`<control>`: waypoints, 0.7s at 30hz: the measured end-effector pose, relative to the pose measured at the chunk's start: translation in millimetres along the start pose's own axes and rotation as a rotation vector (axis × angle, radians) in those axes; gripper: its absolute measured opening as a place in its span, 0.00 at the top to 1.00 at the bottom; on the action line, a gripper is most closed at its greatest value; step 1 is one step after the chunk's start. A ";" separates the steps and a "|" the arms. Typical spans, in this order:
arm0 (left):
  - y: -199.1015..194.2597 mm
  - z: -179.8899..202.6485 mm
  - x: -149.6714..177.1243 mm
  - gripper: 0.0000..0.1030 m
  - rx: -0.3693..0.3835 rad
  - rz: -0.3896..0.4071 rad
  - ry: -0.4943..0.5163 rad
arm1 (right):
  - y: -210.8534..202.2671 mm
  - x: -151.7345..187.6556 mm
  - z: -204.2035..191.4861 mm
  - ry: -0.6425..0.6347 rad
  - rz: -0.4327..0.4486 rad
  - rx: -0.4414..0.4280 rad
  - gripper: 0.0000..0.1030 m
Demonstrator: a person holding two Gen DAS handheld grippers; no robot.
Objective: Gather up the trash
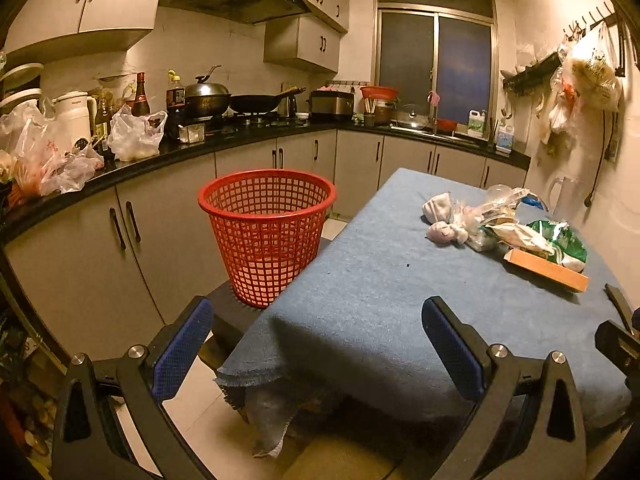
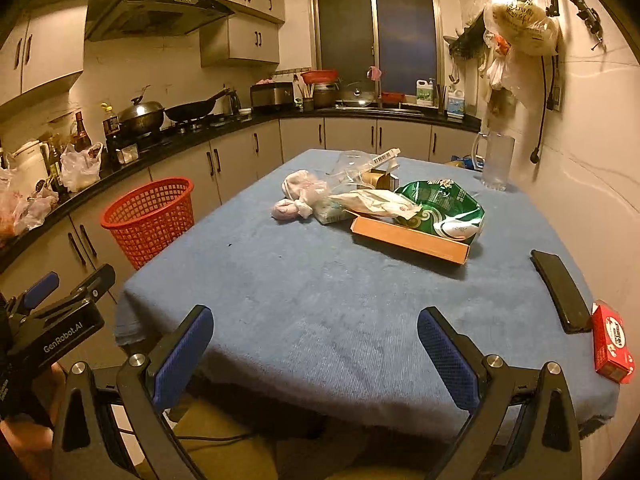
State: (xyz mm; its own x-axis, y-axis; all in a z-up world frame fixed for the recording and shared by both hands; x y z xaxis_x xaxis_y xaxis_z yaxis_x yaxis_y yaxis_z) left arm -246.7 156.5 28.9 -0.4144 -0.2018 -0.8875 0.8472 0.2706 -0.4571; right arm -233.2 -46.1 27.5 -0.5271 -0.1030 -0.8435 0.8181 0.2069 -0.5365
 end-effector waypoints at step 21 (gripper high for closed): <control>-15.5 15.1 -2.2 0.00 0.037 0.025 0.029 | -16.7 7.4 9.3 0.043 0.016 0.004 0.00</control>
Point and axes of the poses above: each gripper's, at about its wrist camera, not at the fingertips, and y roughly the way its jaws point, z to its right, x to its underside, the point moved 8 cm from there along y, roughly the way its jaws point, and after that the axes turned 2 degrees about x, right-handed, at the moved point
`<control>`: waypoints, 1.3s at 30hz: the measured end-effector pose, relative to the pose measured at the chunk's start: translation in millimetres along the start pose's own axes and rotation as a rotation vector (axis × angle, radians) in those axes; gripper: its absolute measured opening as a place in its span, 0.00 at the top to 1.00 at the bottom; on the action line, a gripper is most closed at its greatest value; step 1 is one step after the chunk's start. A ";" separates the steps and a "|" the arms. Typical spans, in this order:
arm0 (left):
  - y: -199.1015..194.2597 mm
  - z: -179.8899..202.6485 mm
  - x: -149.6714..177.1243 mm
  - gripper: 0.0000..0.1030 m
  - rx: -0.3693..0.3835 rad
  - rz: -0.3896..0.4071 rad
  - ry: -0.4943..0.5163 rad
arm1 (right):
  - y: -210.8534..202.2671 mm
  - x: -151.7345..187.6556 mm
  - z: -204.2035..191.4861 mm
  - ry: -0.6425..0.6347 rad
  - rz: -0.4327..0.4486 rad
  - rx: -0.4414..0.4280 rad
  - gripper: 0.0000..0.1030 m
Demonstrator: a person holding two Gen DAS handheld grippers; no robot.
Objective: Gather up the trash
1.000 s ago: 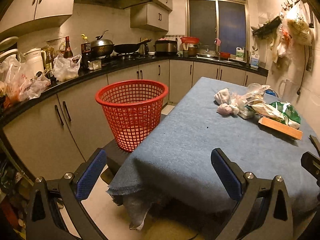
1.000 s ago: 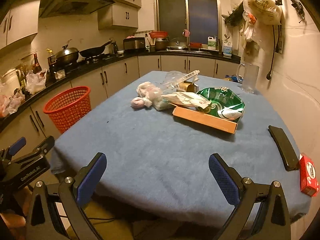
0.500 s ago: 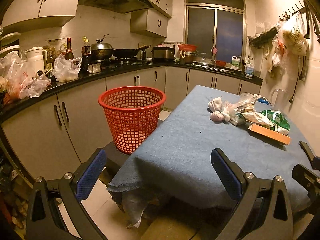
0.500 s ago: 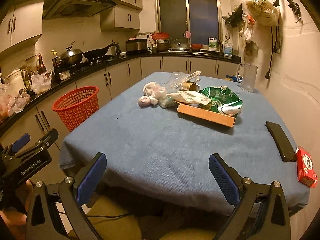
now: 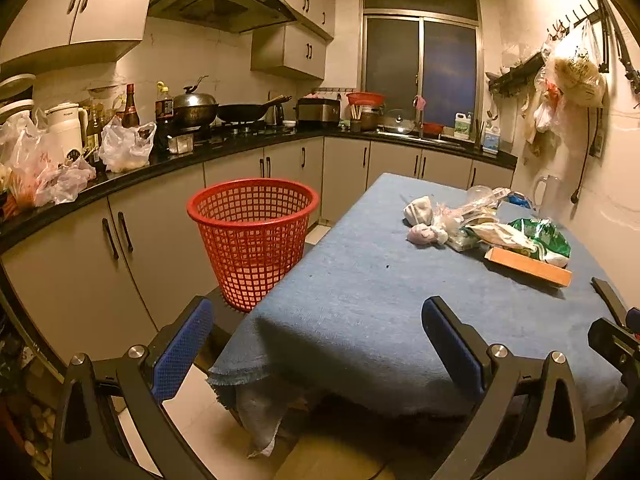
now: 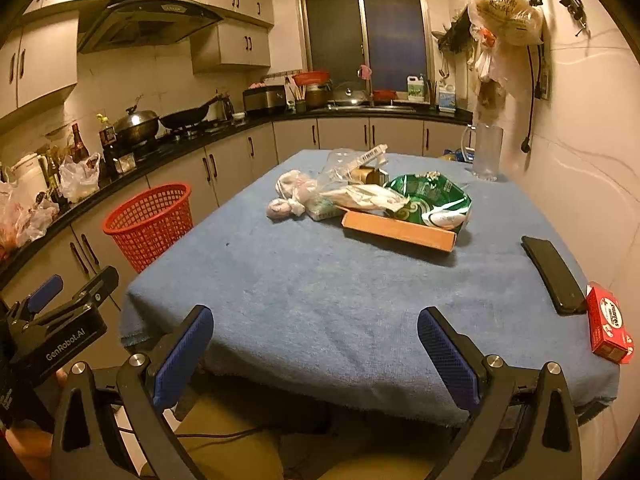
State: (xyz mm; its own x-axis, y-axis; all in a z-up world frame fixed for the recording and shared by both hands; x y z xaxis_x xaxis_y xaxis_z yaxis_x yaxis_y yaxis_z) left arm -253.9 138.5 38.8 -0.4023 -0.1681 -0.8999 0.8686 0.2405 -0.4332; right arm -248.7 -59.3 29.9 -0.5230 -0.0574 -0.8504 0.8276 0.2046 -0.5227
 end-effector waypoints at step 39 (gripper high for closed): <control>3.3 5.2 4.2 0.00 0.006 -0.022 0.028 | 0.6 2.3 -3.9 -0.023 -0.001 0.007 0.00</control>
Point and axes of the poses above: each gripper's, at about its wrist camera, not at the fingertips, and y roughly the way its jaws point, z to its right, x to its underside, the point moved 8 cm from there along y, roughly the way its jaws point, and after that the axes turned 2 degrees about x, right-handed, at the moved point
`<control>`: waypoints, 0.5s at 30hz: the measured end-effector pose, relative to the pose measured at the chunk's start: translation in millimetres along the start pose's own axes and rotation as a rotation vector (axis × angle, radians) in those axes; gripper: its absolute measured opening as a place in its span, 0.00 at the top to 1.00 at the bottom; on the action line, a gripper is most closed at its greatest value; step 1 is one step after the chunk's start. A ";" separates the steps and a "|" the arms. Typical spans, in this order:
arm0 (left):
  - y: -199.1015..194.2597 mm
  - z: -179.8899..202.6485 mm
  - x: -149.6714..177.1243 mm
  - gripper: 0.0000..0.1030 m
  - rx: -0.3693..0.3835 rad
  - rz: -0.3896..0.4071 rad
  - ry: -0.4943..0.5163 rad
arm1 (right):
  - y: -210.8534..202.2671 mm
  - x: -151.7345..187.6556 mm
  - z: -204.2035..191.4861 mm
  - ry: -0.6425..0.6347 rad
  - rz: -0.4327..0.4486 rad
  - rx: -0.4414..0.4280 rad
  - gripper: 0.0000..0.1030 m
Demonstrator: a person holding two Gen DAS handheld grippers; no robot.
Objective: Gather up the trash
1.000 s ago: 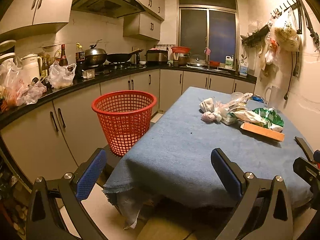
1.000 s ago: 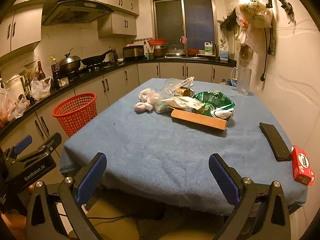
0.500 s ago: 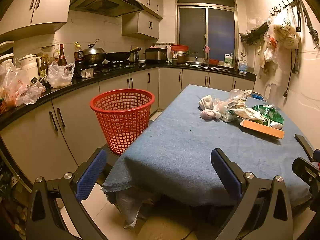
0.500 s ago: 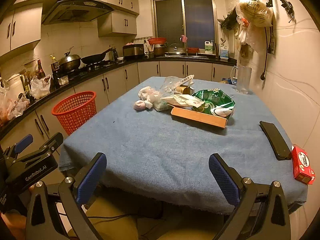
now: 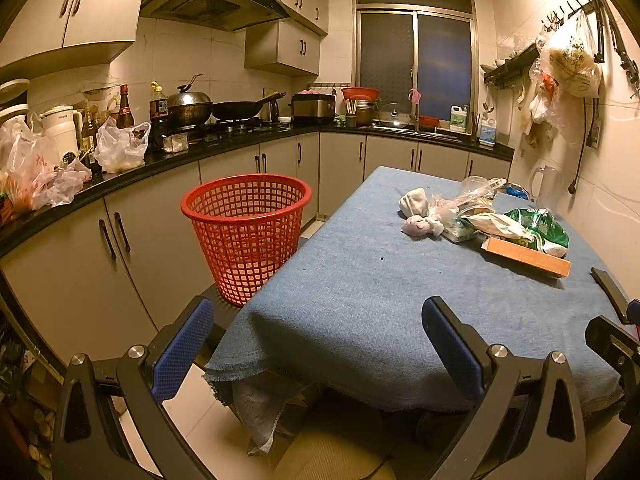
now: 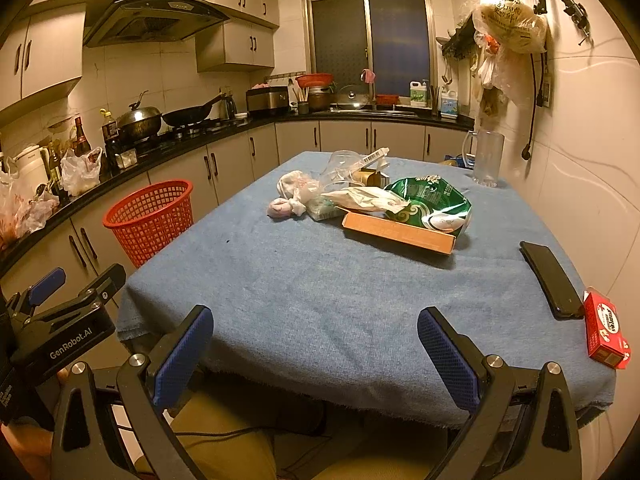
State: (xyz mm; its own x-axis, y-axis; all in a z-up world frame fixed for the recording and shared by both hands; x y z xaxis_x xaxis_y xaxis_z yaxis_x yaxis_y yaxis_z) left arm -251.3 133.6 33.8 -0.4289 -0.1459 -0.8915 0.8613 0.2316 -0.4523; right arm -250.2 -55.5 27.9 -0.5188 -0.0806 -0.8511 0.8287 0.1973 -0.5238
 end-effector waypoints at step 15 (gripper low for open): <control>20.7 21.2 -5.8 0.00 0.038 -0.028 0.009 | 18.1 0.8 12.9 0.008 -0.038 0.022 0.00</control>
Point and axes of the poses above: each gripper's, at about its wrist camera, not at the fingertips, and y roughly the way its jaws point, z to its right, x to its underside, the point moved 8 cm from there along y, roughly the way its jaws point, and after that the axes turned 2 degrees about x, right-handed, at the moved point
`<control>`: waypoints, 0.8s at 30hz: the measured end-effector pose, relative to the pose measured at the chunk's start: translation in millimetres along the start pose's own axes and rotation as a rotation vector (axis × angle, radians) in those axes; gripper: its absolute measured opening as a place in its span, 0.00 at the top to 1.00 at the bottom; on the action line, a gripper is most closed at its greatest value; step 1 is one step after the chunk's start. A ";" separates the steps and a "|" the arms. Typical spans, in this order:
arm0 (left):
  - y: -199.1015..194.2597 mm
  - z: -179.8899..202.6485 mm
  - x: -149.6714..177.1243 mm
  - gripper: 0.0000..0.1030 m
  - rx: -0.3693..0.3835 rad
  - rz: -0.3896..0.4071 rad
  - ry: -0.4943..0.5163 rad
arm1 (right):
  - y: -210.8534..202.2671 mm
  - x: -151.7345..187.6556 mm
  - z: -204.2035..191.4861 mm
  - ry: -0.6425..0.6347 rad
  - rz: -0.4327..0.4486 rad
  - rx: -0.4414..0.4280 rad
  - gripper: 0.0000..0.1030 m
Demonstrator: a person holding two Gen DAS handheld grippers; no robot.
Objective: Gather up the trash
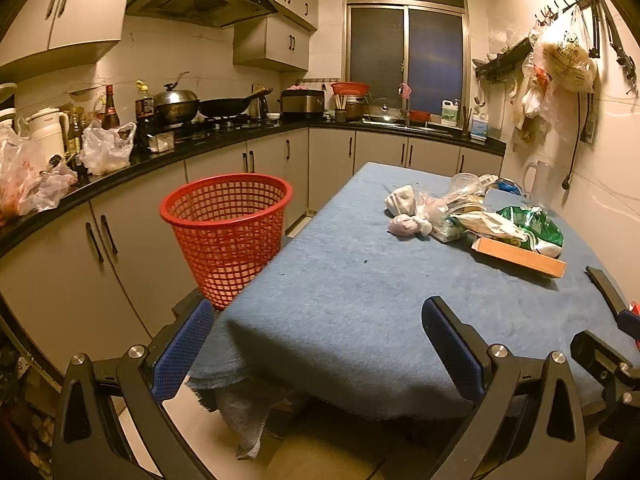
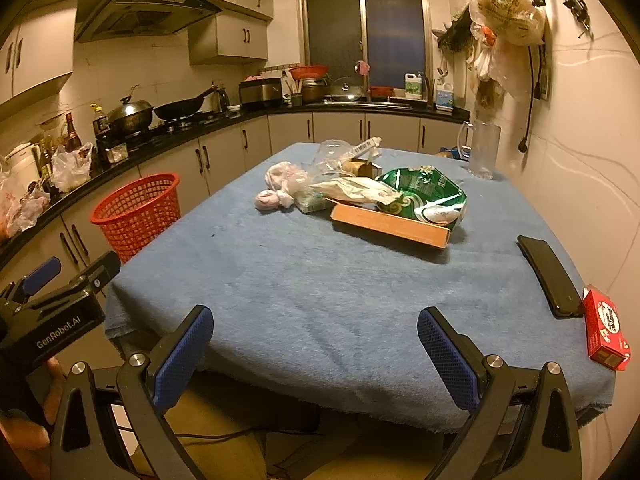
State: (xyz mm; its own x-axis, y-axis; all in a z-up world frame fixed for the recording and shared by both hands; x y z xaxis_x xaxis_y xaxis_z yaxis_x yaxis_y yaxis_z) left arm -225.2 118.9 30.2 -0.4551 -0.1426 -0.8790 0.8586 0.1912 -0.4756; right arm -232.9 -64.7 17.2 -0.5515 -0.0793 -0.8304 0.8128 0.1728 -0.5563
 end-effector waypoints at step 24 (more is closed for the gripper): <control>158.2 97.9 -19.3 0.10 0.310 -0.402 0.175 | 117.7 -42.4 79.6 -0.058 -0.295 -0.226 0.10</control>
State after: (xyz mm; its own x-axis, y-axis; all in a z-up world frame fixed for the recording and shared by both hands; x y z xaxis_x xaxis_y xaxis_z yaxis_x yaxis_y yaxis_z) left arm -57.4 56.9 -24.6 -0.7723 0.0235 -0.6349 0.6257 -0.1446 -0.7665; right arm -98.9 -119.1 -15.4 -0.7393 -0.2121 -0.6391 0.5546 0.3465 -0.7565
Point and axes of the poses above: each gripper's, at about its wrist camera, not at the fingertips, and y roughly the way its jaws point, z to its right, x to its underside, the point moved 8 cm from there along y, roughly the way its jaws point, and after that the axes turned 2 degrees about x, right-handed, at the moved point
